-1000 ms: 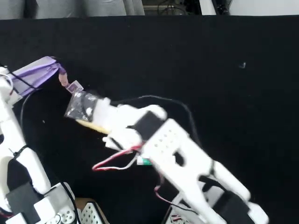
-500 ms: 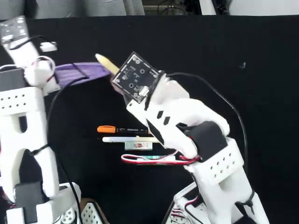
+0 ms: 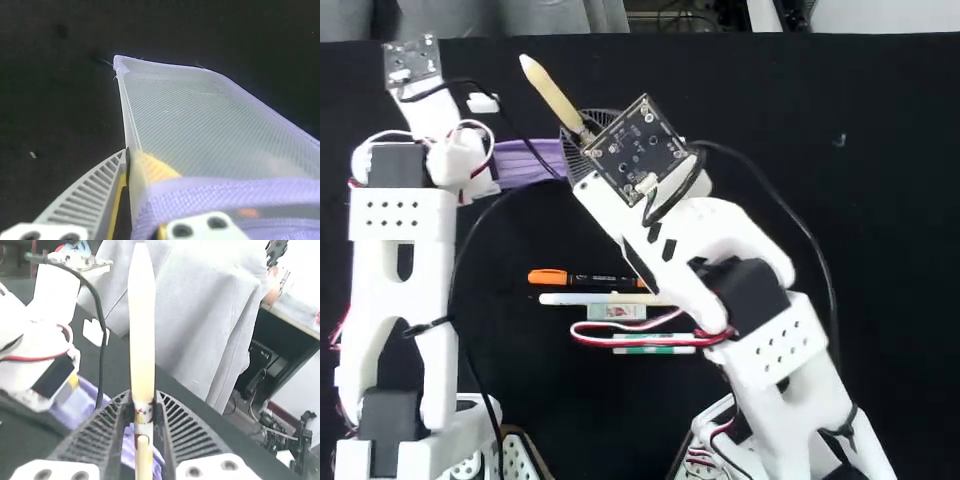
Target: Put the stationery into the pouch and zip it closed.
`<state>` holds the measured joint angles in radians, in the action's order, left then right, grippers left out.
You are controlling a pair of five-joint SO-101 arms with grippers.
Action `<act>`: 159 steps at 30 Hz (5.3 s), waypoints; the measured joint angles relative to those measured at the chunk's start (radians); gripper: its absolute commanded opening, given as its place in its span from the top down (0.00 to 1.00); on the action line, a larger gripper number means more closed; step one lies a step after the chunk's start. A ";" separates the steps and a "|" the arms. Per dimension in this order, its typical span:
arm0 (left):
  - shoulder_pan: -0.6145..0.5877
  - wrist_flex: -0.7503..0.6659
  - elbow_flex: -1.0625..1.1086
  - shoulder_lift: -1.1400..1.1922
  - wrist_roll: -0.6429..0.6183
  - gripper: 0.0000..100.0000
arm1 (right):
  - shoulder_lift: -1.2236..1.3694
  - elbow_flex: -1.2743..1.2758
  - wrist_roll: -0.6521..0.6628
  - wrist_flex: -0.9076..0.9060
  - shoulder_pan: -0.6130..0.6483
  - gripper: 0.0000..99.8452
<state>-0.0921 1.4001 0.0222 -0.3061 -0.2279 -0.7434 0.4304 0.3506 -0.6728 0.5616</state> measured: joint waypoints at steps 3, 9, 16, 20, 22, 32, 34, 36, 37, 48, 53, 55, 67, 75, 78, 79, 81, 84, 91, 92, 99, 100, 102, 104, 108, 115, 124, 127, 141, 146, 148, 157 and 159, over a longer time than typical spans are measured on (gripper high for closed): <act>0.035 0.000 0.000 0.000 -0.005 0.97 | -0.064 0.095 -0.002 0.106 0.000 0.99; 0.100 0.000 0.000 0.000 -0.026 0.97 | -0.253 0.311 -0.002 0.296 0.038 0.99; 0.107 0.000 0.000 0.000 -0.055 0.97 | -0.351 0.496 -0.026 0.480 0.061 0.99; 0.107 0.000 0.000 0.000 -0.055 0.97 | -0.353 0.549 -0.064 0.557 0.064 0.99; 0.107 0.000 0.000 0.000 -0.055 0.97 | -0.354 0.592 -0.064 0.620 0.064 0.99; 0.107 0.000 0.000 0.000 -0.055 0.97 | -0.354 0.755 -0.072 0.947 0.064 0.99; 0.109 0.000 0.000 0.000 -0.055 0.97 | -0.322 0.755 -0.072 0.984 0.064 0.99; 0.110 0.000 0.000 0.000 -0.055 0.97 | -0.247 0.755 -0.074 1.026 0.064 0.99; 0.112 0.000 0.000 0.000 -0.055 0.97 | -0.210 0.755 -0.072 1.048 0.064 0.99; 0.112 0.000 0.000 0.000 -0.055 0.97 | -0.069 0.776 -0.169 1.132 0.058 0.98; 0.112 0.000 0.000 0.000 -0.055 0.97 | -0.038 0.789 -0.238 1.132 -0.009 0.98; 0.112 0.000 0.000 0.000 -0.055 0.97 | -0.029 0.789 -0.244 1.132 -0.025 0.94; 0.112 0.000 0.000 0.000 -0.055 0.97 | -0.025 0.789 -0.245 1.132 -0.031 0.77; 0.100 0.000 0.000 0.002 -0.055 0.97 | -0.140 0.789 -0.245 1.037 -0.031 0.77; 0.052 0.000 0.000 0.002 -0.057 0.97 | -0.253 0.776 -0.245 0.931 -0.031 0.77; 0.032 0.000 0.000 0.002 -0.057 0.97 | -0.293 0.766 -0.245 0.890 -0.031 0.77; -0.012 -0.006 0.000 0.002 -0.057 0.97 | -0.368 0.733 -0.245 0.801 -0.031 0.77; -0.087 -0.021 0.000 0.002 -0.057 0.97 | -0.450 0.666 -0.196 0.661 -0.031 0.77; -0.253 -0.147 0.052 0.002 -0.057 0.97 | -0.482 0.517 -0.117 0.408 -0.031 0.77; -0.275 -0.169 0.064 0.002 -0.057 0.97 | -0.482 0.512 -0.115 0.394 -0.031 0.77; -0.399 -0.348 0.172 0.002 -0.057 0.97 | -0.460 0.509 -0.069 0.328 -0.026 0.77; -0.407 -0.381 0.193 0.002 -0.057 0.97 | -0.437 0.509 -0.060 0.308 -0.015 0.77; -0.414 -0.446 0.239 0.002 -0.057 0.97 | -0.387 0.512 -0.052 0.258 0.003 0.77; -0.416 -0.494 0.270 0.002 -0.057 0.97 | -0.365 0.511 -0.049 0.222 0.018 0.77; -0.416 -0.537 0.288 0.002 -0.057 0.97 | -0.338 0.566 -0.005 0.181 0.048 0.77; -0.416 -0.624 0.322 0.002 -0.057 0.97 | -0.253 0.660 0.100 0.149 0.129 0.77; -0.416 -0.815 0.483 -0.181 -0.057 0.97 | -0.005 0.638 0.146 0.117 0.129 0.77; -0.416 -0.848 0.565 -0.350 -0.057 0.97 | 0.086 0.603 0.146 0.117 0.129 0.77; -0.367 -0.873 0.802 -0.875 -0.057 0.97 | 0.298 0.528 0.192 0.107 0.153 0.77; -0.387 -0.873 0.802 -0.864 -0.057 0.97 | 0.333 0.528 0.203 0.092 0.173 0.77; -0.413 -0.873 0.802 -0.842 -0.057 0.97 | 0.362 0.523 0.209 0.091 0.178 0.77; -0.509 -1.008 0.835 -0.709 -0.057 0.97 | 0.600 0.367 0.218 0.091 0.178 0.77; -0.516 -1.022 0.835 -0.677 -0.057 0.97 | 0.664 0.328 0.245 0.075 0.178 0.77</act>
<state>-0.6076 0.3782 0.8569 -0.9828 -0.2846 -0.0790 0.7587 0.5961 -0.5976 0.7396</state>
